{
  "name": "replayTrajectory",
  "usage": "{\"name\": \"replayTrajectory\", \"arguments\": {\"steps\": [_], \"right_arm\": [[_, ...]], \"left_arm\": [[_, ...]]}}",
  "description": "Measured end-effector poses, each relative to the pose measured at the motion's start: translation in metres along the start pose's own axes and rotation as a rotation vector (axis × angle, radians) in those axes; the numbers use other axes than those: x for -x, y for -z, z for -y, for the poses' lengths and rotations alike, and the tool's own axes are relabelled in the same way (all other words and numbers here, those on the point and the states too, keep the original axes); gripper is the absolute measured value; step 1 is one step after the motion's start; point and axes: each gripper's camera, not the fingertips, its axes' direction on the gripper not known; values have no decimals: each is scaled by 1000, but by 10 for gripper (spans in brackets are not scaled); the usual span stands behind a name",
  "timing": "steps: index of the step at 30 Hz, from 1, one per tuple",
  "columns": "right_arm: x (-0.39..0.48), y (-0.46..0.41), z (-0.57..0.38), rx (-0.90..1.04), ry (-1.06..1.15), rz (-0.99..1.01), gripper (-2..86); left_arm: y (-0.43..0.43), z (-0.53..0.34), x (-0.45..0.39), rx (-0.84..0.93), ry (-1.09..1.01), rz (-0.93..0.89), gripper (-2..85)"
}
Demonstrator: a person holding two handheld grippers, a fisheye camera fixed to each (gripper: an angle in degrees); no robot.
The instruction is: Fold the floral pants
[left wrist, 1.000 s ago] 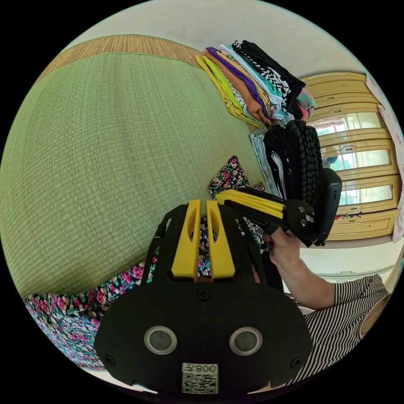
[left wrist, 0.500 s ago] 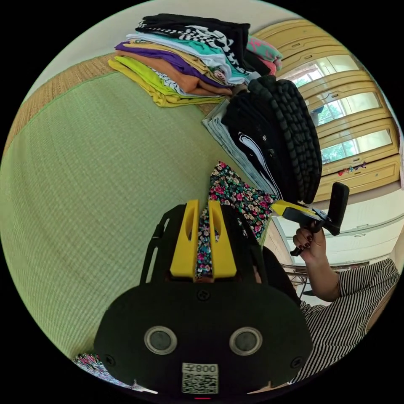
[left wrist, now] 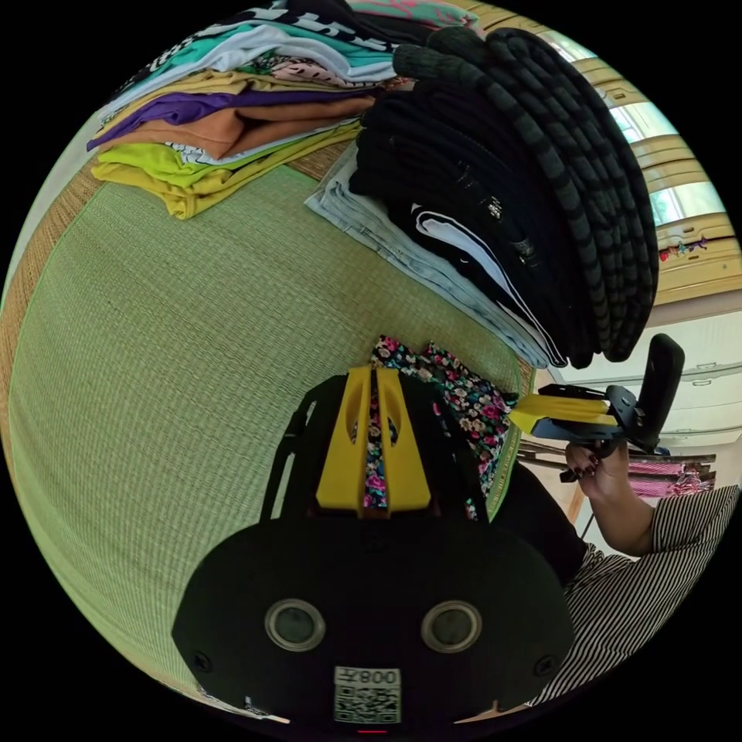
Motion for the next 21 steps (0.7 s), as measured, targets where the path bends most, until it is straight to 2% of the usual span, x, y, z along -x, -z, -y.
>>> {"name": "replayTrajectory", "arguments": {"steps": [13,21], "right_arm": [[4,32,-33,-39,64,35,2],[-33,31,-54,-7,-34,11,2]], "left_arm": [[8,14,-47,-170,-79,-58,2],[-40,46,-77,-47,-130,47,1]]}}
